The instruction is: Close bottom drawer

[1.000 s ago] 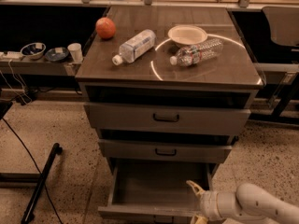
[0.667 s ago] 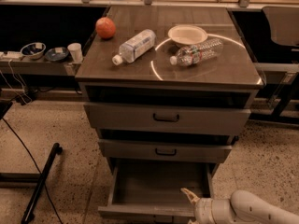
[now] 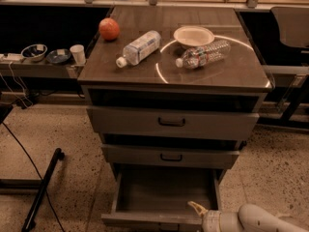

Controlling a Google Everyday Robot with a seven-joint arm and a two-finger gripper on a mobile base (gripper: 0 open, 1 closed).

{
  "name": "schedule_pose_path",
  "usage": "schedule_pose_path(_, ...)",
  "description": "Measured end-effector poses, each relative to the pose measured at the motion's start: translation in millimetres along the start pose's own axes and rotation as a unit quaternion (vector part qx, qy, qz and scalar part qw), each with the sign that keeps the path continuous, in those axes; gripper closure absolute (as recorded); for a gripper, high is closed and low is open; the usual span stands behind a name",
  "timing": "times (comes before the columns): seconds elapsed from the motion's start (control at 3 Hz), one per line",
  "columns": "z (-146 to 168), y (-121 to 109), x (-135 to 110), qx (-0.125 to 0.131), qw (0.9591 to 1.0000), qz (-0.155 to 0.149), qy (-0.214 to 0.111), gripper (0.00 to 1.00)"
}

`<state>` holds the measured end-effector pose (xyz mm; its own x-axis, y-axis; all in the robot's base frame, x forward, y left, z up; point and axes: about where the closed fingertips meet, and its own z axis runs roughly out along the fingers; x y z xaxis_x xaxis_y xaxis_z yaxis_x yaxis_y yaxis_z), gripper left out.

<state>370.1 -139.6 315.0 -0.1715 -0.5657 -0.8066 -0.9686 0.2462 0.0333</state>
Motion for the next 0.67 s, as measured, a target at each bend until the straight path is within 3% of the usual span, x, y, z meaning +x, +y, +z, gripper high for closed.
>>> schedule_pose_path(0.33,17,-1,64,0.027,0.9994,-0.011,0.019,0.39)
schedule_pose_path(0.67,29,-3,107,0.039,0.9983,-0.03,0.032,0.62)
